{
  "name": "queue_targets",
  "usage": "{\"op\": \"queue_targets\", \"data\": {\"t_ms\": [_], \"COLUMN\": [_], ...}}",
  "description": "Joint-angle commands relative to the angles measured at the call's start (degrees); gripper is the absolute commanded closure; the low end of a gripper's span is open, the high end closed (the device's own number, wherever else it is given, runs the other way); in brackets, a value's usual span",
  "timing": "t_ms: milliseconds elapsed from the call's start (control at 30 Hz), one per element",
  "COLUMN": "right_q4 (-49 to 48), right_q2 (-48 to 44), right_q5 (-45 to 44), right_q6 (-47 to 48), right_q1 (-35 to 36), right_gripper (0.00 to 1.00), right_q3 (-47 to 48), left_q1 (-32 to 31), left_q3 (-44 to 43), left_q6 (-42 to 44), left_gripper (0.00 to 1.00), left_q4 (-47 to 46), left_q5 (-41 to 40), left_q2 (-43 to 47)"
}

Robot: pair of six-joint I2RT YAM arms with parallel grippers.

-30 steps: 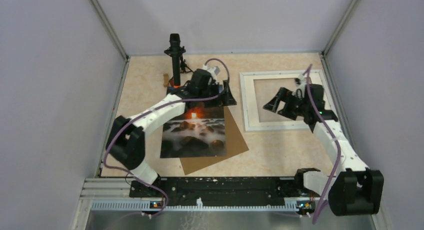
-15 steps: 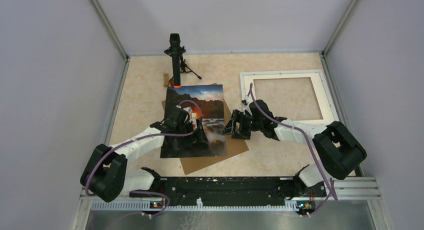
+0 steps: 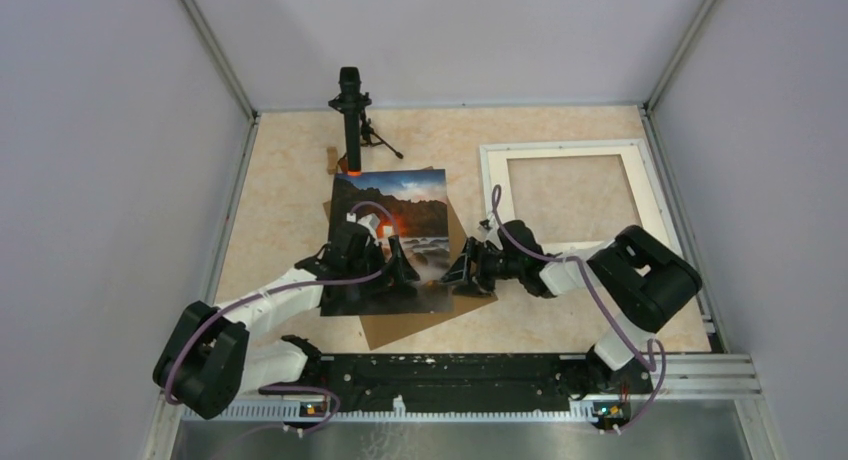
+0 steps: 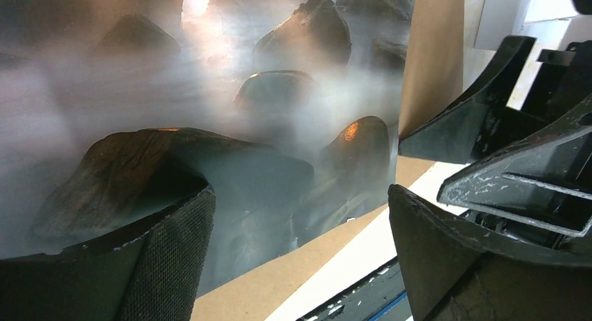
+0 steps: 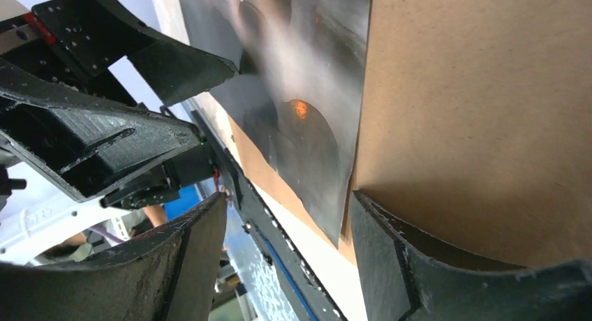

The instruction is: Put the photo into the frame

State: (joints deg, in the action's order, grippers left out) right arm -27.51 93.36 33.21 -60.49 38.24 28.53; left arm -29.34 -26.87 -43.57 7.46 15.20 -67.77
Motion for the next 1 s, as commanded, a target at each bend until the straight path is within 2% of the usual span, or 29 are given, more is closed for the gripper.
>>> {"op": "queue_targets", "data": {"t_ms": [0, 267, 567, 867, 967], "right_q4": [-12.8, -22.71, -21.5, -21.16, -20.48], "right_q2": [4.44, 5.89, 9.6, 14.78, 16.71], "right_q5": [2.27, 2.54, -9.62, -13.57, -12.28], "right_q6": [-4.62, -10.75, -10.99, -3.89, -0.58], "right_q1": [1.99, 3.6, 3.64, 3.48, 2.52], "right_gripper": [0.36, 0.36, 0.41, 0.44, 0.44], "right_q3": [-1.68, -1.98, 1.0, 8.28, 12.22], "left_q1": [-0.08, -0.09, -0.1, -0.1, -0.1], "left_q3": [2.74, 3.39, 3.93, 5.69, 6.78], "left_q6": [-0.03, 0.18, 1.28, 2.91, 2.72], "left_gripper": [0.03, 0.03, 0.03, 0.02, 0.02], "left_q4": [1.55, 1.56, 0.65, 1.15, 0.63], "left_q5": [-1.31, -1.02, -0.19, -0.39, -0.32], "left_q2": [-0.14, 0.38, 4.3, 6.39, 6.24]}}
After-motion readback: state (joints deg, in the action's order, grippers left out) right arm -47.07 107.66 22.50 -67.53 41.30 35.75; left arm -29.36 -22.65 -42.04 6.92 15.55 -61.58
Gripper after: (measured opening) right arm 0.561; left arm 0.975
